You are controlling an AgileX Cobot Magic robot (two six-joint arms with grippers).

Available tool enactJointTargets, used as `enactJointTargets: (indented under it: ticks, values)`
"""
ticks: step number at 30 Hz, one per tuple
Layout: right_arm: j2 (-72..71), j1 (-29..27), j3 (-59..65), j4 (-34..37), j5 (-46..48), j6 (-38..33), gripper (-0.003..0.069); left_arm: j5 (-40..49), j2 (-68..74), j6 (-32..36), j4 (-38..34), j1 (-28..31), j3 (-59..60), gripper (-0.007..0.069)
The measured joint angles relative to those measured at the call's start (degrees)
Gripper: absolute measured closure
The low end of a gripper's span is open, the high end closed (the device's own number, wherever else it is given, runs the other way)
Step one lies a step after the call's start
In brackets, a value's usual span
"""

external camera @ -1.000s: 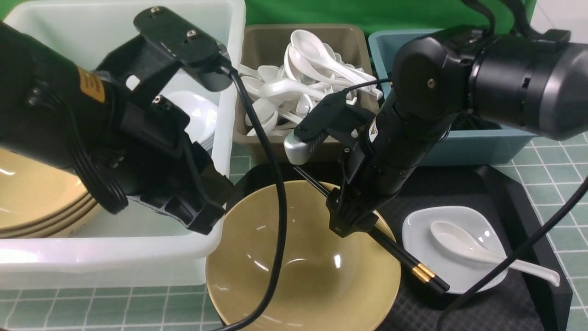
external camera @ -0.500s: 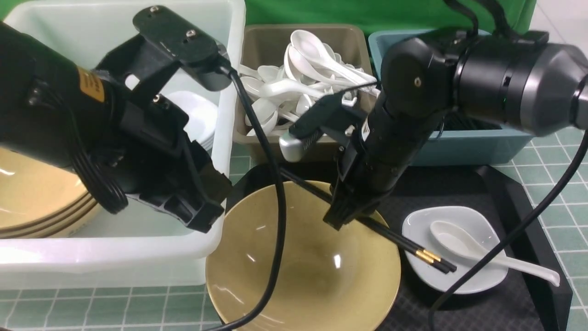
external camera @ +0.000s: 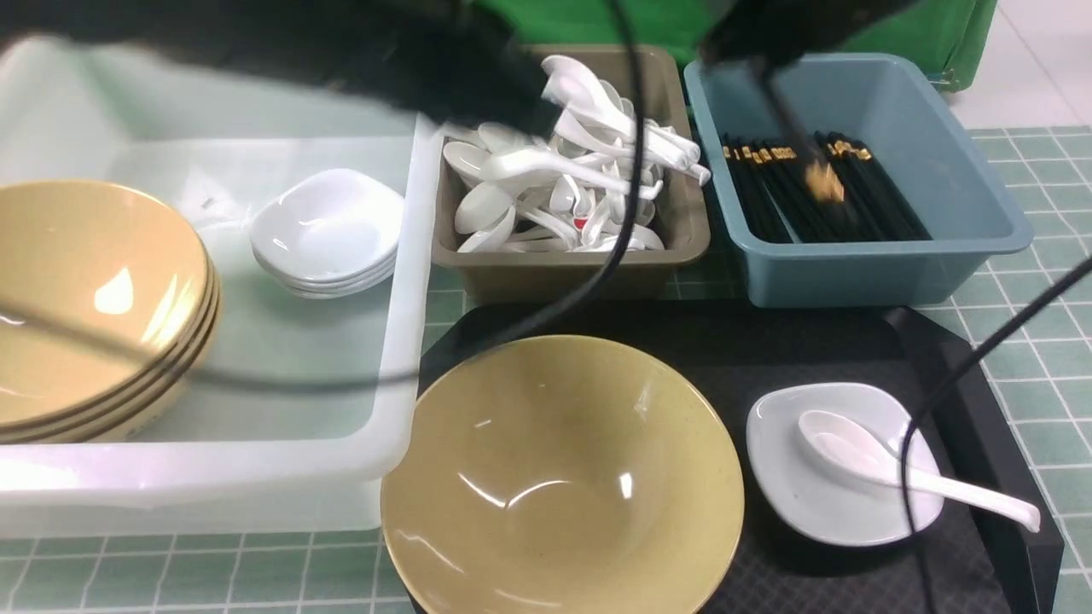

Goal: On blue table put chopsticks spoon bowls plates into blue grey white boxes.

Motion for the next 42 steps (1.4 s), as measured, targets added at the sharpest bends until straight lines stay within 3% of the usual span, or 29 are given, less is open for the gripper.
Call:
enactJointTargets:
  ticks: [7, 11, 14, 17, 18, 19, 20, 21, 22, 26, 30, 37, 42]
  values:
    - [8.9, -6.2, -0.8, 0.0, -13.9, 9.1, 0.0508, -4.5, 6.4, 0.0, 0.0, 0.0, -4.1, 0.0636]
    - [13.7, -7.8, -0.8, 0.0, -14.1, 9.8, 0.0474, -2.9, 6.5, 0.0, 0.0, 0.0, -4.1, 0.0636]
    - [15.2, -8.6, -0.8, 0.0, -8.9, 9.8, 0.0353, -0.7, 5.8, 0.1, 0.0, 0.0, -4.1, 0.0636]
    - [14.1, -8.7, -2.1, 0.0, 3.0, 6.3, 0.019, 2.5, 3.9, 1.1, 0.0, 0.0, -4.1, 0.0636]
    - [14.1, -8.7, -2.3, 0.0, 4.0, 6.3, 0.0181, 2.9, 3.5, 1.3, 0.0, 0.0, -4.1, 0.0636]
    - [12.9, -8.6, -3.5, 0.3, 11.0, 2.4, 0.0122, 4.8, 1.8, 2.3, 0.0, 0.0, -4.1, 0.0636]
    - [12.7, -8.6, -3.7, 0.3, 11.0, 1.8, 0.0115, 4.8, 1.8, 2.3, 0.0, 0.0, -4.1, 0.0636]
    - [9.5, -8.4, -4.9, 0.5, 21.7, -4.6, 0.0067, 7.7, -0.5, 4.0, -0.4, 0.0, -4.2, 0.0636]
    - [8.4, -8.2, -5.0, 0.6, 26.1, -7.0, 0.0057, 9.2, -1.3, 4.6, -0.7, -0.1, -4.3, 0.0636]
    - [2.7, -7.5, -2.3, 2.1, 31.6, -10.8, 0.0062, 17.4, -3.2, 6.9, -2.2, -1.7, -4.6, 0.0636]
    - [-6.9, -5.0, 10.3, 3.2, 32.5, -13.1, 0.0108, 23.6, -3.0, 8.8, -2.2, -5.8, -4.6, 0.0636]
    - [-14.4, 0.0, 29.7, 3.8, 32.1, -15.7, 0.0136, 23.8, -3.0, 10.3, -2.7, -9.1, -3.7, 0.0636]
    - [-13.4, 0.6, 40.1, 3.5, 24.4, -15.9, 0.0139, 23.0, -3.0, 10.5, -2.2, -9.1, 1.5, 0.0636]
